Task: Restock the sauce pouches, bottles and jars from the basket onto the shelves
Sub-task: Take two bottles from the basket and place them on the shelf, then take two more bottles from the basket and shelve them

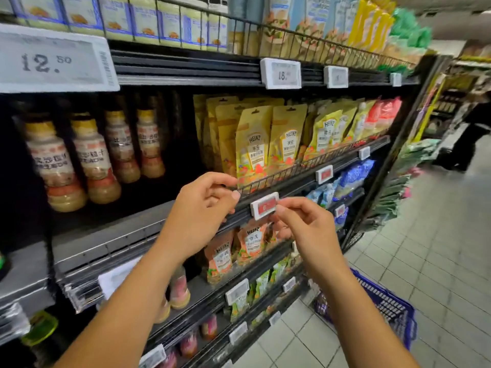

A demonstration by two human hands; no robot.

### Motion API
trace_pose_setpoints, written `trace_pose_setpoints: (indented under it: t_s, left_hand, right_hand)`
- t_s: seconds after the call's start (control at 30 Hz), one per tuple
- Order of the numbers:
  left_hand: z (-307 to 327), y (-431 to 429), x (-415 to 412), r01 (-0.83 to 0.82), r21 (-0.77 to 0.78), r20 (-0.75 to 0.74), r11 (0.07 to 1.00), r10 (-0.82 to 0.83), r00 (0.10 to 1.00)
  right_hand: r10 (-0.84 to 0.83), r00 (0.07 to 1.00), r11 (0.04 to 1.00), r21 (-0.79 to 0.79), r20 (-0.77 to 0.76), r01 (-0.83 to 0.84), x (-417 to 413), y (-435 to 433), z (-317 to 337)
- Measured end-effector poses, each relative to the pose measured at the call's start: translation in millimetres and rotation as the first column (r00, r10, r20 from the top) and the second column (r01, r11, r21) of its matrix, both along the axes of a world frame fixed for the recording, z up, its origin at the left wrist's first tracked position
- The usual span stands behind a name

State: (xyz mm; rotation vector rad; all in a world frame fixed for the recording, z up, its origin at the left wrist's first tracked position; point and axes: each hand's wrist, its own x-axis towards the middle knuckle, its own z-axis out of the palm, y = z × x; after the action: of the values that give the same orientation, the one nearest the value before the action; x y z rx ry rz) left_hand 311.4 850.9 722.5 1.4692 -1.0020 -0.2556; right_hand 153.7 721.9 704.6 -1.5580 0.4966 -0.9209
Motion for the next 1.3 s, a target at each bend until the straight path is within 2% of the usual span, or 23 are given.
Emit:
trace_pose_setpoints:
  t_s: [0.27,0.53,0.7,1.0,1.3]
  left_hand:
    - [-28.0,-72.4,-60.9,0.288,0.075,-0.152,0.955,-0.274,0.95]
    - [-55.4,-156.4,-138.8,0.501,0.128,-0.313,0.856,-0.445,0.839]
    - [-76.6,-211.2,-191.0,0.585,0.166,-0.395,0.794,-0.49,0.777]
    - [-107.3,-292.2,-255.4,0.641,0.232,-0.443,0.731,-0.507,0.739]
    - [-120.5,-348.4,-300.2,0.667,0.266,-0.468,0.696,-0.512,0.72]
  right_hand:
    - [-0.249,0.968,0.965,0.079,-0.009,0.249,-90.4,-21.5,-24.7]
    - [-0.499,0.864,0.85,0.155,-0.068,0.504,-187.5,-61.8,-51.1]
    - [-0.588,0.803,0.782,0.185,-0.095,0.594,-245.9,-93.9,-62.1]
    - [-0.635,0.743,0.714,0.205,-0.212,0.669,-324.1,-159.8,-87.2]
    - [-0.666,0.692,0.647,0.244,-0.278,0.722,-367.2,-201.4,-105.5]
